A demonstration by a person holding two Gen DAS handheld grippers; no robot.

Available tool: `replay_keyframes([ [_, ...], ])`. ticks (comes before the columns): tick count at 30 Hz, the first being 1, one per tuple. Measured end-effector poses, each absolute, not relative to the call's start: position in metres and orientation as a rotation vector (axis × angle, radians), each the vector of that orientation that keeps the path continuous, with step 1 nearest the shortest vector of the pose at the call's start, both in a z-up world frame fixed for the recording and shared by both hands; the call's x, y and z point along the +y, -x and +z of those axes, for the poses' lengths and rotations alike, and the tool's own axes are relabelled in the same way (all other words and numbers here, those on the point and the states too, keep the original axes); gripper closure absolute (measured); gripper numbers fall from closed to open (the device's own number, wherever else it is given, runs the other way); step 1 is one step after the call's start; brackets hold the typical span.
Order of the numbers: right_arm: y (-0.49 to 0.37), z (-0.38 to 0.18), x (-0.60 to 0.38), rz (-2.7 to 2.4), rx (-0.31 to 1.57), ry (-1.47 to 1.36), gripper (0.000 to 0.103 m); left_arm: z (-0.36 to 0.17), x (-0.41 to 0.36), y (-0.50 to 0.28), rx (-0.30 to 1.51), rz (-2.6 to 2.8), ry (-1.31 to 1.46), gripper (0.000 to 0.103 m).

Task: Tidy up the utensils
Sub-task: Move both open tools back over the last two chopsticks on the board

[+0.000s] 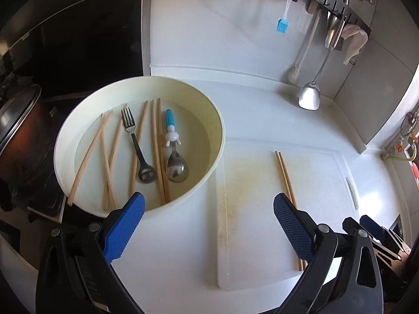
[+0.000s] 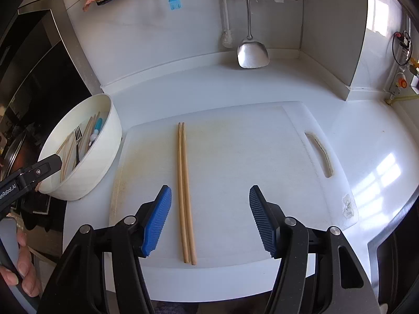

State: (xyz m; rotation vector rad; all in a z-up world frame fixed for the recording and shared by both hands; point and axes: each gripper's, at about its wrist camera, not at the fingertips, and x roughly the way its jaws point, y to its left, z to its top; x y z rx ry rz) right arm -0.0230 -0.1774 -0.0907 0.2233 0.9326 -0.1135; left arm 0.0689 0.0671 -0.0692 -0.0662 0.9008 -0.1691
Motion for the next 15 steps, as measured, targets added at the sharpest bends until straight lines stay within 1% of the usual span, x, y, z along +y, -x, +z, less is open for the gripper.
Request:
replay_keyframes([
  [9, 0.025, -0.114, -0.214, 0.031, 0.918, -0.207, 0.044, -0.079, 0.029, -0.017, 0.895, -0.01, 0.083, 0.006],
  [15, 0.008, -0.128, -0.213, 0.058, 0.912, -0.238, 0.044, -0.085, 0.019, -0.011, 0.873, 0.041, 0.06, 0.006],
])
